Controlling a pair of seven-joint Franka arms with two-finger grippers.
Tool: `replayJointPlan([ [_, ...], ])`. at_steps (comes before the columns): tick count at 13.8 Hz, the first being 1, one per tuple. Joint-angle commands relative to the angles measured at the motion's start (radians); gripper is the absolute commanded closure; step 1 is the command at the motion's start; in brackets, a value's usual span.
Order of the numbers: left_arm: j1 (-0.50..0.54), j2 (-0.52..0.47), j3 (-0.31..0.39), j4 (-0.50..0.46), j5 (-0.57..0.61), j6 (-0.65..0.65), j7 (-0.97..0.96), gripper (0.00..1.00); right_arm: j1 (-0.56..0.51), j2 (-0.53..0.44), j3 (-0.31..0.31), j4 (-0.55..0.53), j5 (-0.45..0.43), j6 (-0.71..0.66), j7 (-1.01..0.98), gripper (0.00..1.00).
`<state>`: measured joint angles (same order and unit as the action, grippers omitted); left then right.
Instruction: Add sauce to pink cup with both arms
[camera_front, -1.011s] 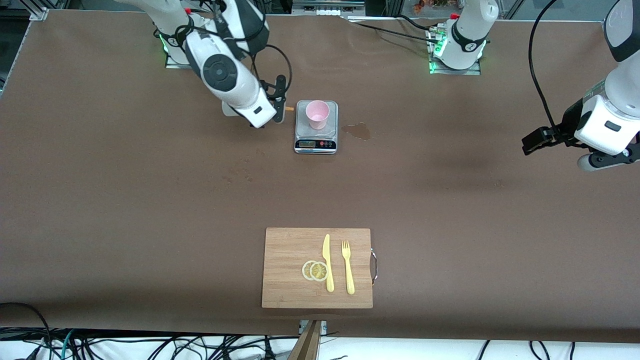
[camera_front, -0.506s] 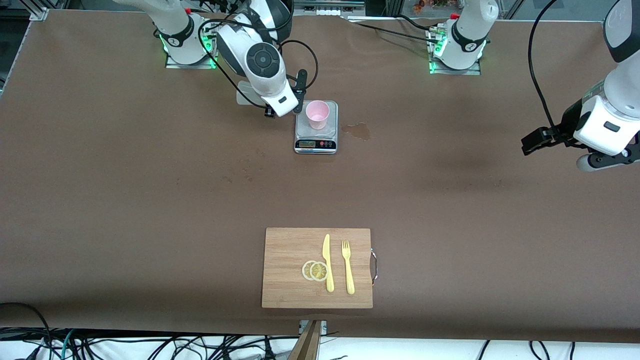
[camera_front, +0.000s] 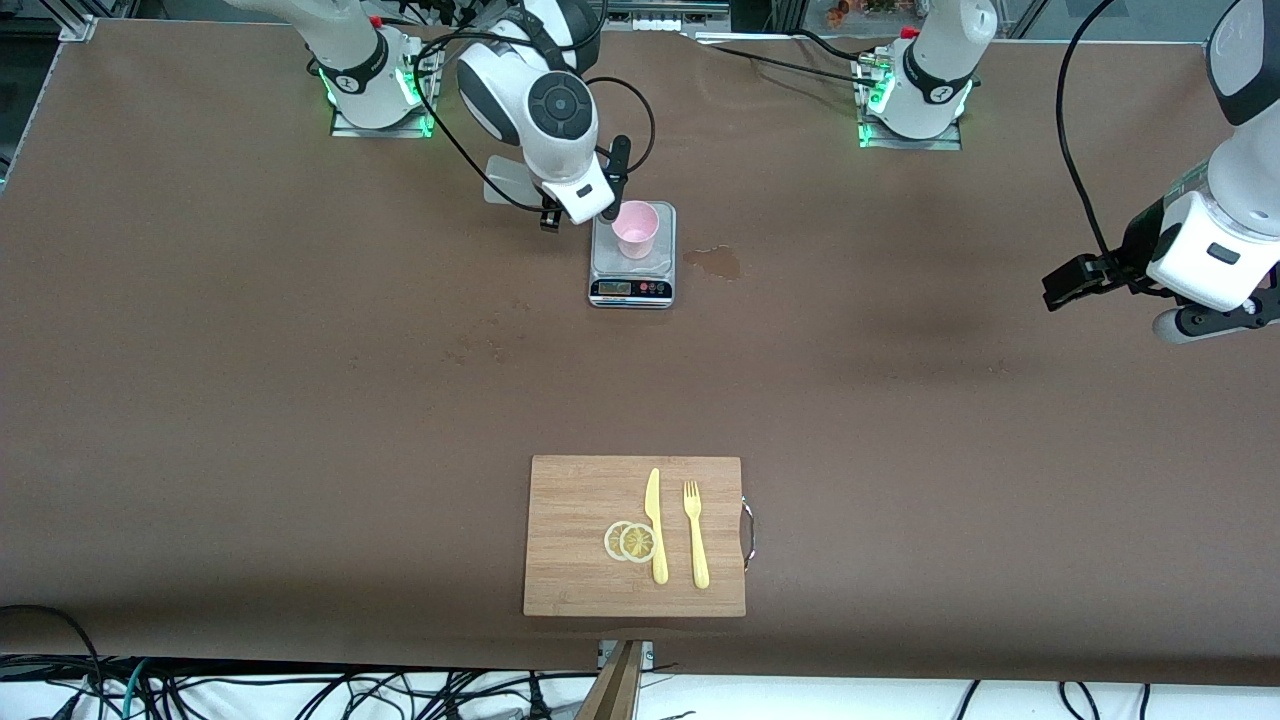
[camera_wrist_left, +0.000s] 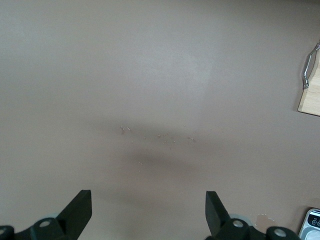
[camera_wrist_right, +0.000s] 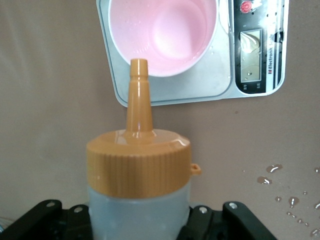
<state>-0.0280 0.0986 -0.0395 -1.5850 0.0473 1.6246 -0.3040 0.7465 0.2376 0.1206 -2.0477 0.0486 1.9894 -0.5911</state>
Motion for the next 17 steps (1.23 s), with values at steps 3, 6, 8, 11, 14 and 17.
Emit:
replayJointPlan([
  [3, -0.001, 0.013, -0.002, 0.033, 0.013, -0.025, -0.001, 0.00, 0.025, 0.048, 0.005, 0.099, -0.055, -0.090, 0.056, 1.00],
  [6, -0.001, 0.013, -0.002, 0.033, 0.013, -0.026, -0.001, 0.00, 0.033, 0.066, 0.005, 0.138, -0.067, -0.129, 0.057, 1.00],
  [8, -0.001, 0.013, -0.002, 0.033, 0.011, -0.025, -0.001, 0.00, 0.031, 0.066, 0.005, 0.138, -0.064, -0.130, 0.057, 1.00],
  [11, -0.001, 0.012, -0.002, 0.034, 0.013, -0.025, -0.001, 0.00, 0.024, 0.051, 0.004, 0.139, -0.050, -0.130, 0.048, 1.00],
  [14, -0.001, 0.013, -0.002, 0.034, 0.011, -0.025, -0.001, 0.00, 0.019, 0.032, 0.004, 0.147, -0.023, -0.130, 0.042, 1.00],
  [17, -0.001, 0.013, -0.002, 0.034, 0.011, -0.025, -0.001, 0.00, 0.007, 0.013, 0.004, 0.149, -0.009, -0.135, 0.040, 1.00],
])
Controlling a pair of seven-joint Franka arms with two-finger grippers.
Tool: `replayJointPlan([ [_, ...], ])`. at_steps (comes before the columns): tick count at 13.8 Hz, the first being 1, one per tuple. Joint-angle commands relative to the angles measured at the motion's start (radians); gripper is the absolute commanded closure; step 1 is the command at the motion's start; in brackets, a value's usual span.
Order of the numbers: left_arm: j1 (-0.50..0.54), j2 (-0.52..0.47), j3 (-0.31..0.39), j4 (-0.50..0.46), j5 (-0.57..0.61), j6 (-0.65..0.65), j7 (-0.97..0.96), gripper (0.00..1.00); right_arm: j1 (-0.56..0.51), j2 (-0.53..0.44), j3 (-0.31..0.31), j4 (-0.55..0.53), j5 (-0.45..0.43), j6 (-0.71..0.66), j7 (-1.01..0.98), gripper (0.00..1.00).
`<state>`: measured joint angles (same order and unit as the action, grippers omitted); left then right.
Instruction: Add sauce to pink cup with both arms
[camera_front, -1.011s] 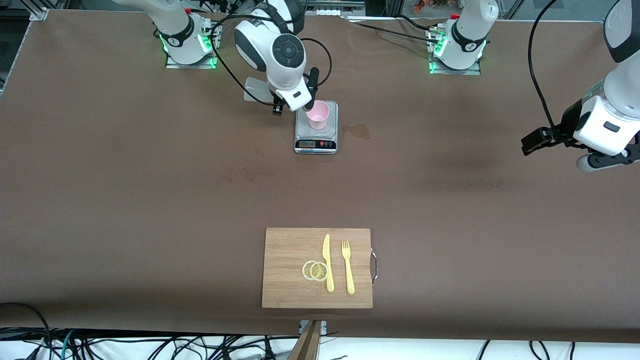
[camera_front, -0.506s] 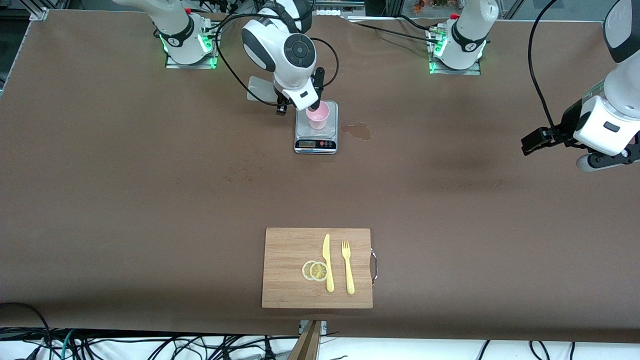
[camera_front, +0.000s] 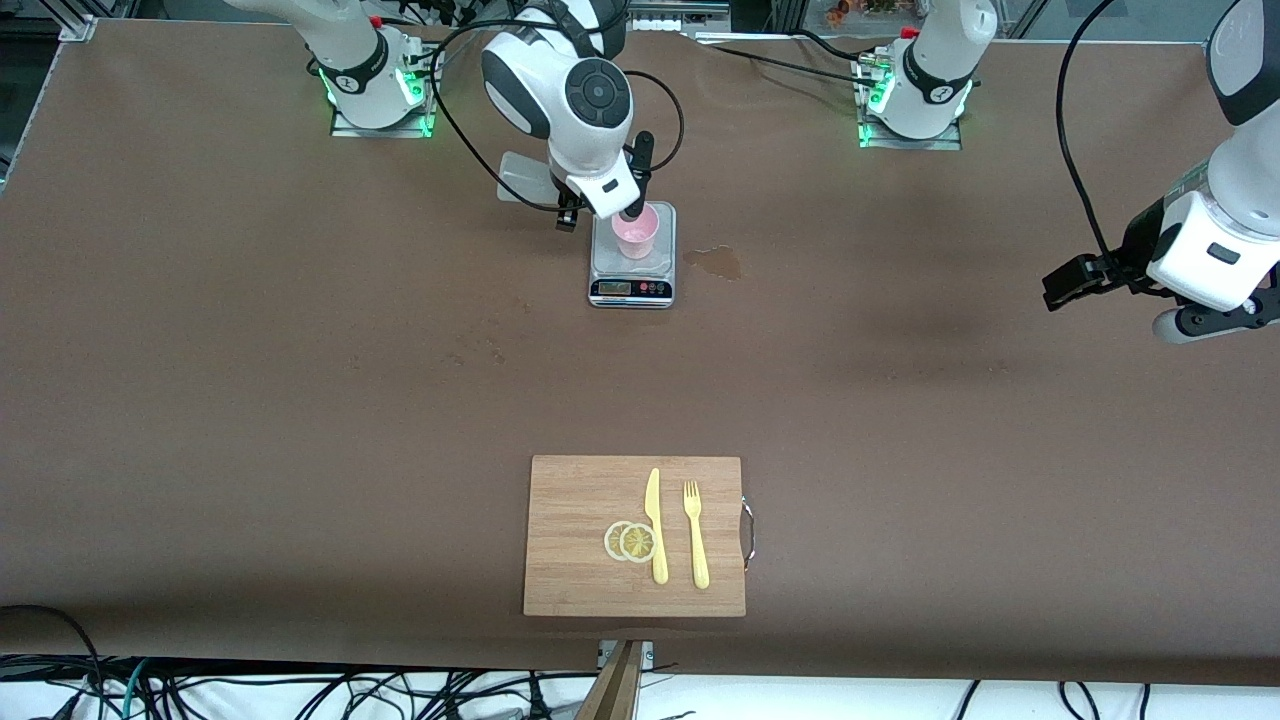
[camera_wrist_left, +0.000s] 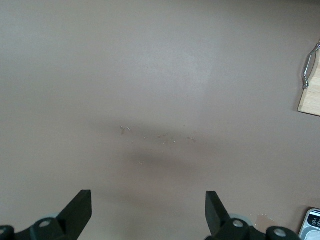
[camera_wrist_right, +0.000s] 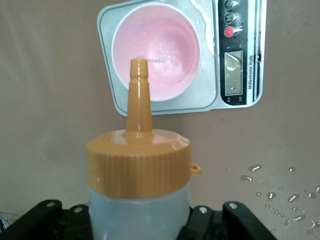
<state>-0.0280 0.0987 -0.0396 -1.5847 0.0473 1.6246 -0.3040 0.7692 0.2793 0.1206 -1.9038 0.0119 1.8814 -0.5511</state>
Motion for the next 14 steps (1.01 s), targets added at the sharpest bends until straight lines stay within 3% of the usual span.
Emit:
replayJointPlan([
  [1, -0.001, 0.013, -0.002, 0.034, 0.011, -0.025, -0.001, 0.00, -0.022, -0.037, 0.004, 0.006, 0.045, -0.030, -0.009, 1.00],
  [10, -0.001, 0.013, -0.002, 0.034, 0.011, -0.025, -0.003, 0.00, -0.070, -0.109, 0.002, 0.049, 0.140, -0.076, -0.084, 1.00],
  [14, -0.001, 0.013, 0.000, 0.035, 0.011, -0.025, -0.001, 0.00, -0.119, -0.167, 0.004, 0.055, 0.223, -0.090, -0.142, 1.00],
])
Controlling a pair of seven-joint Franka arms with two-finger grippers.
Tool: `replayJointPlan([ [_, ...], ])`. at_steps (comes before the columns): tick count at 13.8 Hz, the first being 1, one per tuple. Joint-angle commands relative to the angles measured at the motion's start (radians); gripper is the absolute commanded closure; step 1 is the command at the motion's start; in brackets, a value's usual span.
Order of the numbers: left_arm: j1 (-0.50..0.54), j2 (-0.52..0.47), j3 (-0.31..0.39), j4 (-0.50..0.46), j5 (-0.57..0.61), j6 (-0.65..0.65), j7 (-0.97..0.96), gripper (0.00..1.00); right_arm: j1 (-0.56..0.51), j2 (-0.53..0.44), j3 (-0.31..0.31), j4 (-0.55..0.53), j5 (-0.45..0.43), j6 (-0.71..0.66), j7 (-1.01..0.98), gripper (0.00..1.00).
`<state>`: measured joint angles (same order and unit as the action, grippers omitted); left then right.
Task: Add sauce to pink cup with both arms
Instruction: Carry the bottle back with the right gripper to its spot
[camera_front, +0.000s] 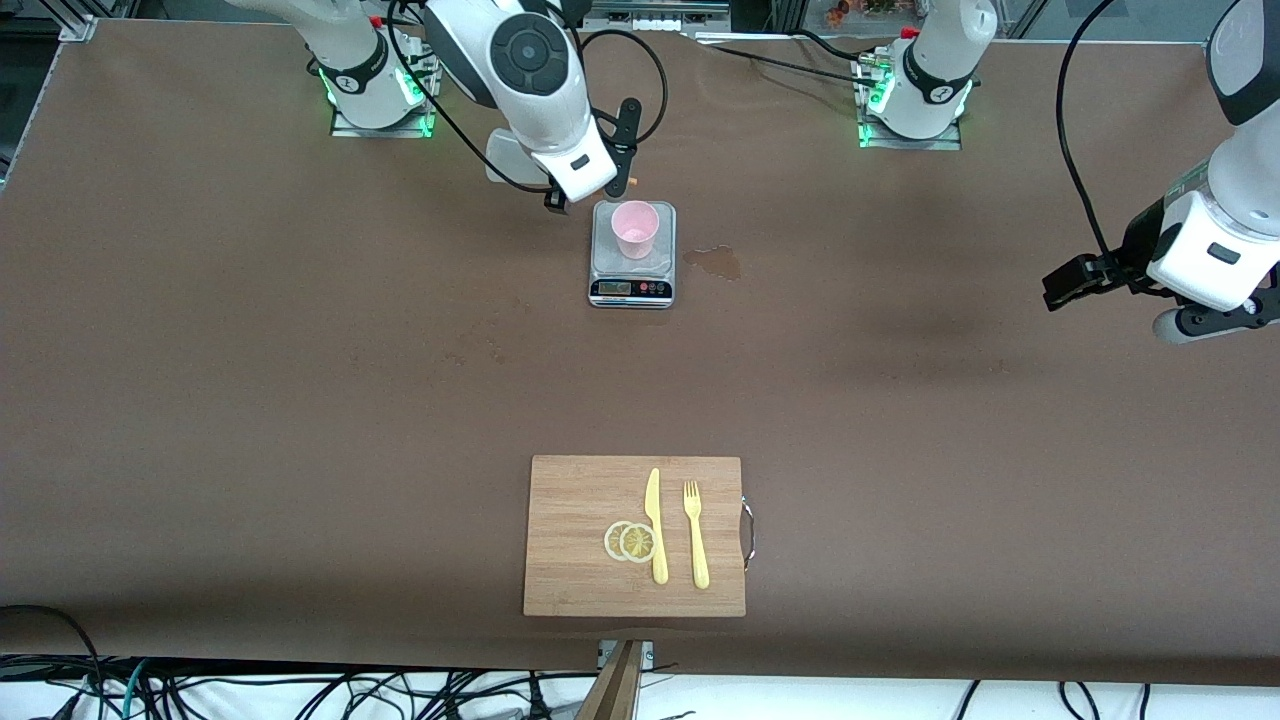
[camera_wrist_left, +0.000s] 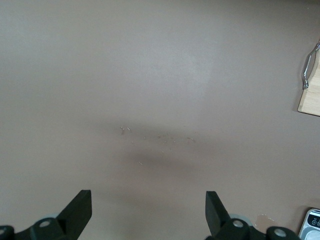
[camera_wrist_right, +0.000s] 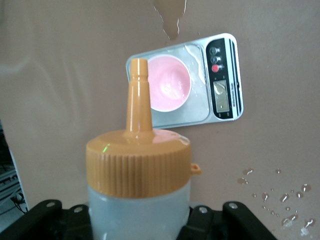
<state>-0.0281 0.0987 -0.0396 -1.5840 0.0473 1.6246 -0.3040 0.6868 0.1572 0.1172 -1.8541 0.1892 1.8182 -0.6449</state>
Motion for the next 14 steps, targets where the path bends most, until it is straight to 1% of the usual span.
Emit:
replayJointPlan([
  [1, -0.001, 0.013, 0.000, 0.035, 0.011, -0.025, -0.001, 0.00, -0.058, -0.063, 0.007, 0.006, 0.067, -0.031, -0.076, 1.00],
  [3, 0.000, 0.013, 0.000, 0.035, 0.011, -0.025, -0.001, 0.00, -0.119, -0.085, 0.002, 0.016, 0.148, -0.037, -0.148, 1.00],
  [4, 0.000, 0.013, 0.000, 0.035, 0.011, -0.025, -0.001, 0.00, -0.151, -0.087, -0.001, 0.045, 0.186, -0.046, -0.191, 1.00],
  [7, 0.000, 0.013, 0.001, 0.035, 0.011, -0.026, -0.001, 0.00, -0.275, -0.076, -0.008, 0.134, 0.260, -0.083, -0.295, 1.00],
  [8, 0.000, 0.013, 0.001, 0.035, 0.011, -0.025, -0.001, 0.00, -0.326, -0.062, -0.020, 0.162, 0.301, -0.098, -0.333, 1.00],
  [12, 0.000, 0.013, 0.001, 0.035, 0.011, -0.025, -0.001, 0.00, -0.548, 0.033, -0.027, 0.289, 0.488, -0.174, -0.542, 1.00],
  [13, 0.000, 0.013, 0.001, 0.035, 0.011, -0.025, -0.001, 0.00, -0.582, 0.060, -0.042, 0.309, 0.537, -0.180, -0.603, 1.00],
  [14, 0.000, 0.013, 0.001, 0.035, 0.011, -0.025, -0.001, 0.00, -0.604, 0.097, -0.075, 0.331, 0.596, -0.183, -0.677, 1.00],
])
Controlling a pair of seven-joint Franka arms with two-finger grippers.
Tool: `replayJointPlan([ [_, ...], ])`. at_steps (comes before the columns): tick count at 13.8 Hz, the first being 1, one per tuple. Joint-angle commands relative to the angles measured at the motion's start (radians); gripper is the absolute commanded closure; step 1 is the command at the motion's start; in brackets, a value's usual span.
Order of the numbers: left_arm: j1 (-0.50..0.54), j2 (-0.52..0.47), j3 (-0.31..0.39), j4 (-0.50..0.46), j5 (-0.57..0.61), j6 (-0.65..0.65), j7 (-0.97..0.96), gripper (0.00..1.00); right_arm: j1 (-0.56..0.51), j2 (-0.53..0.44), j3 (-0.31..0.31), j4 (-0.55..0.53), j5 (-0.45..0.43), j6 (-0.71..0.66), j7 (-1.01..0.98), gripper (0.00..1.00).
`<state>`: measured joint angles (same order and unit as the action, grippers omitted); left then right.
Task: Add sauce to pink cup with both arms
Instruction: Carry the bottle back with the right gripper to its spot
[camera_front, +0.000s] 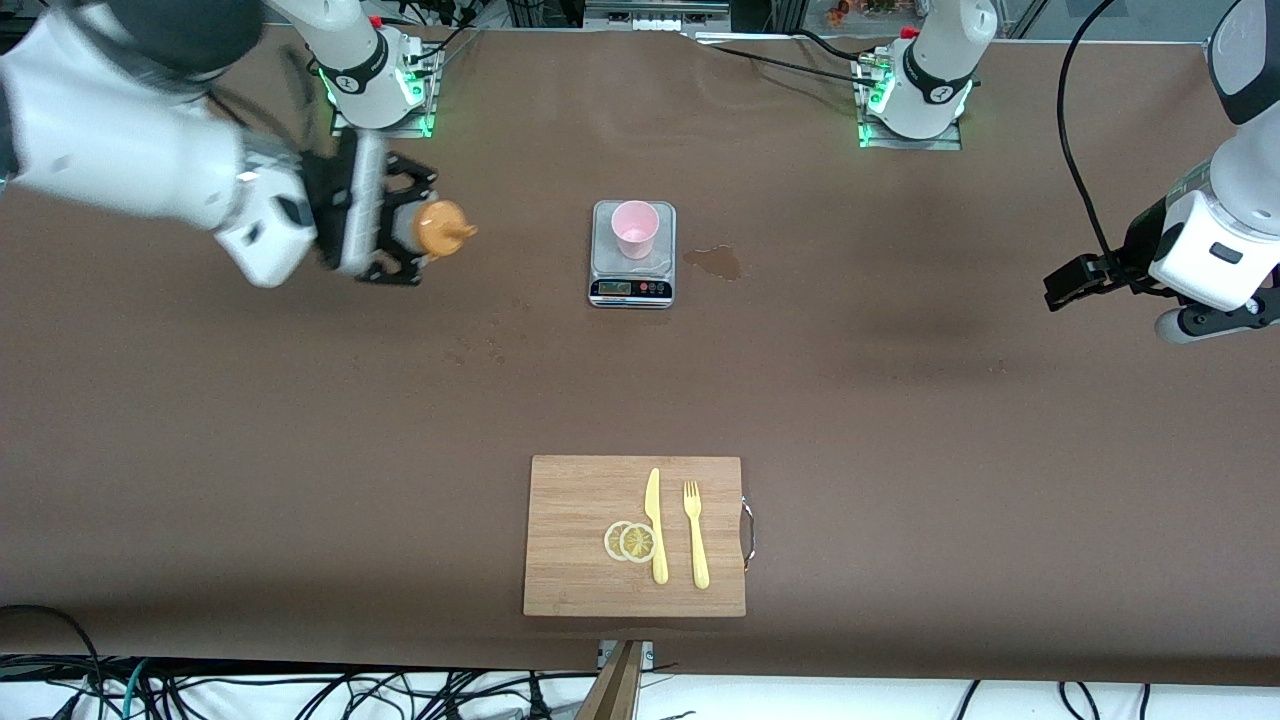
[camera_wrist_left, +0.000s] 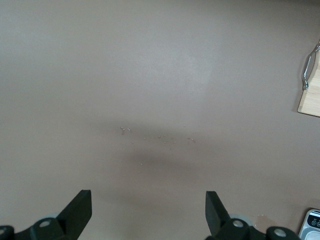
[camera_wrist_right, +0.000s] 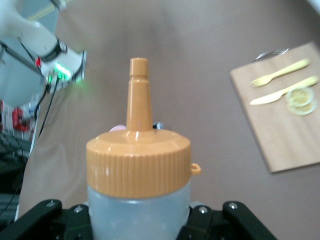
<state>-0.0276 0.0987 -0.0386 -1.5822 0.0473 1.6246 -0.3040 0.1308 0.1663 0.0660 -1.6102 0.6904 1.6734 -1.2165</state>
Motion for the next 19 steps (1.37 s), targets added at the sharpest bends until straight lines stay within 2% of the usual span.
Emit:
replayJointPlan([
  [1, 0.000, 0.013, 0.000, 0.033, 0.011, -0.026, -0.001, 0.00, -0.060, 0.129, -0.059, 0.102, 0.154, -0.038, -0.189, 1.00],
  [4, 0.000, 0.013, 0.000, 0.033, 0.011, -0.025, -0.001, 0.00, -0.100, 0.241, -0.132, 0.121, 0.329, -0.078, -0.416, 1.00],
  [7, 0.000, 0.013, 0.000, 0.034, 0.011, -0.025, -0.001, 0.00, -0.164, 0.358, -0.141, 0.122, 0.447, -0.129, -0.654, 1.00],
  [12, 0.000, 0.013, 0.000, 0.034, 0.011, -0.025, -0.001, 0.00, -0.172, 0.570, -0.183, 0.118, 0.705, -0.213, -0.993, 1.00],
  [15, 0.000, 0.013, 0.002, 0.034, 0.011, -0.026, -0.001, 0.00, -0.165, 0.676, -0.183, 0.119, 0.776, -0.213, -1.141, 1.00],
  [19, 0.000, 0.012, 0.002, 0.034, 0.011, -0.026, -0.001, 0.00, -0.143, 0.800, -0.179, 0.115, 0.875, -0.256, -1.224, 1.00],
])
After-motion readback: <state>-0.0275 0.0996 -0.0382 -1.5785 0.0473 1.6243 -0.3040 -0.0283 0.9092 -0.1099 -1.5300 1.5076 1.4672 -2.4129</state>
